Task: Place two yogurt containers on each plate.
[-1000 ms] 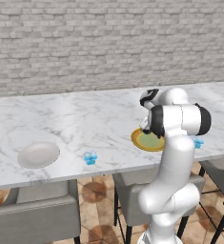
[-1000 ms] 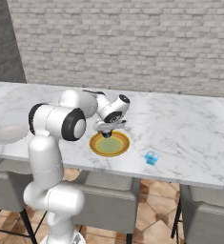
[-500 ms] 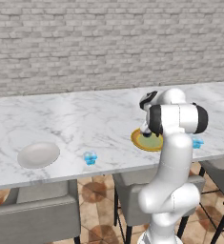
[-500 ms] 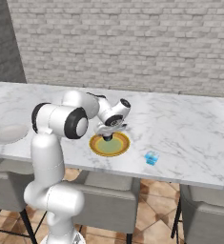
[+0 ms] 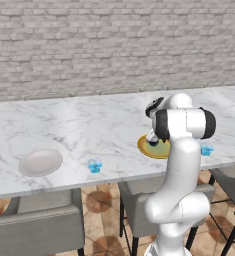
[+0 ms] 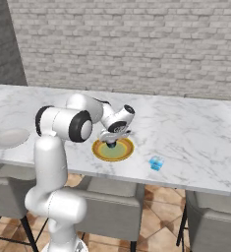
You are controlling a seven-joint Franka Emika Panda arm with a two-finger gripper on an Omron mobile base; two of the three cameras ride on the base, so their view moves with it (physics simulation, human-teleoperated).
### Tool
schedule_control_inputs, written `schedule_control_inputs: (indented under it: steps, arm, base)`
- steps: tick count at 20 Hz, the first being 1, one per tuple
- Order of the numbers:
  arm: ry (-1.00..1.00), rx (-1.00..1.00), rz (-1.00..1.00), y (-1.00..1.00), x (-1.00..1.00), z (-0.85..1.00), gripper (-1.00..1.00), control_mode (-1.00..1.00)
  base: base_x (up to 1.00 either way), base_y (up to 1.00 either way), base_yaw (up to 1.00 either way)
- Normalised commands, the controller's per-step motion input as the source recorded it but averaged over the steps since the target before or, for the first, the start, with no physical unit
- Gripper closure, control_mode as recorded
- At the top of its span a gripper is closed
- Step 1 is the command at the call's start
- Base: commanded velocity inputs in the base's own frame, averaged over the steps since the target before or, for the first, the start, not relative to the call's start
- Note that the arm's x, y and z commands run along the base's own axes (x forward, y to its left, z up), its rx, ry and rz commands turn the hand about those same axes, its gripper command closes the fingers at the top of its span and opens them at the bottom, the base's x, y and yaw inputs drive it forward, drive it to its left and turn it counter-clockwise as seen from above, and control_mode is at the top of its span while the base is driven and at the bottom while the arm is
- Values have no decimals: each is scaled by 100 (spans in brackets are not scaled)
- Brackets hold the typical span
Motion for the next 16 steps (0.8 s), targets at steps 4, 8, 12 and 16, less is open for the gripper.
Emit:
schedule_control_inputs:
  steps: [4,8,12,16]
  arm:
    - [0,0,0,0,11,-15,100,-100]
    - [0,0,0,0,8,-12,100,-100]
    - [0,0,0,0,0,-1,-100,-100]
    - [0,0,0,0,0,0,-100,-100]
  base:
    - [0,0,0]
    - [0,0,0]
    - [0,0,0]
    - [0,0,0]
